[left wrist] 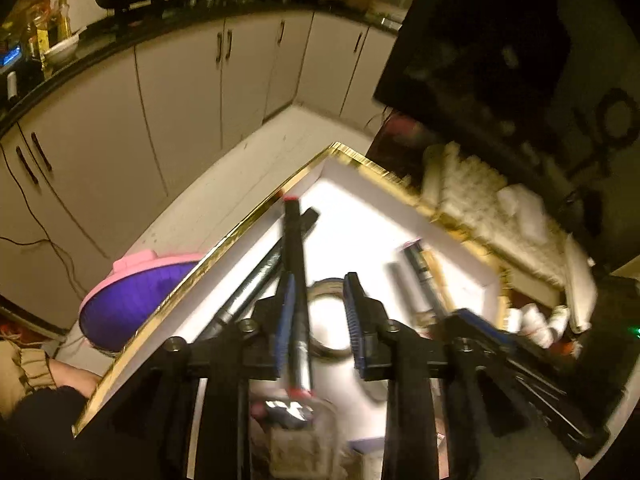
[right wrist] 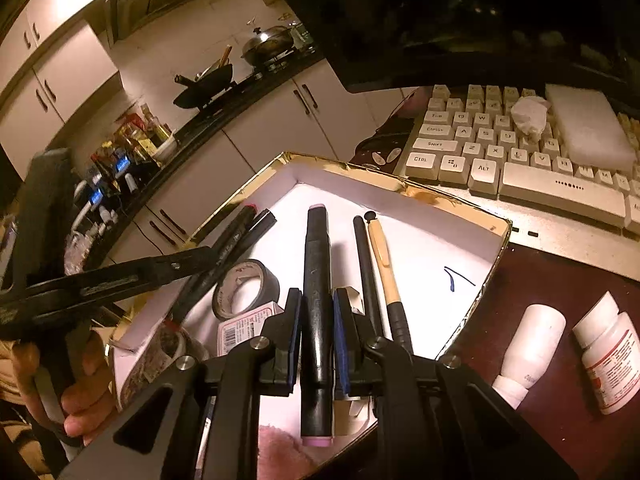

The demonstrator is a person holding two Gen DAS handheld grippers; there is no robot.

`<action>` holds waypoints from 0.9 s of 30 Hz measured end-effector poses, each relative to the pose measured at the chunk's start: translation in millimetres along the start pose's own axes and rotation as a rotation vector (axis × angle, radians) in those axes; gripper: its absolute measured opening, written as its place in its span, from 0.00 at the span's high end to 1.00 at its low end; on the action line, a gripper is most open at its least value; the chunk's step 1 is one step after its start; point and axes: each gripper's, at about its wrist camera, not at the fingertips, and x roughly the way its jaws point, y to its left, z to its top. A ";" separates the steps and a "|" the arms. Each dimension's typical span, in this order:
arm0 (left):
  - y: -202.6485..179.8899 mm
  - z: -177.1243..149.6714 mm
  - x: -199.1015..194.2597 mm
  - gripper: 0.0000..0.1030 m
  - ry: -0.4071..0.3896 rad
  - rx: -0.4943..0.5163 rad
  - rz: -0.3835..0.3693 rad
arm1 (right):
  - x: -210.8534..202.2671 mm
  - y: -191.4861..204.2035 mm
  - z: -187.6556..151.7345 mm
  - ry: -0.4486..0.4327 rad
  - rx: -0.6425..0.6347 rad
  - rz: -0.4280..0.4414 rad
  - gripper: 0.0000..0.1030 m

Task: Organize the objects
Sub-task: 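Open both tools to drop the two black markers into the tray, then withdraw both tools from the tray back over the desk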

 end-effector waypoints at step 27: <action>-138.0 -143.7 -58.6 0.72 0.011 0.182 -0.202 | -170.3 -71.2 -83.3 -0.113 -0.020 -0.118 0.55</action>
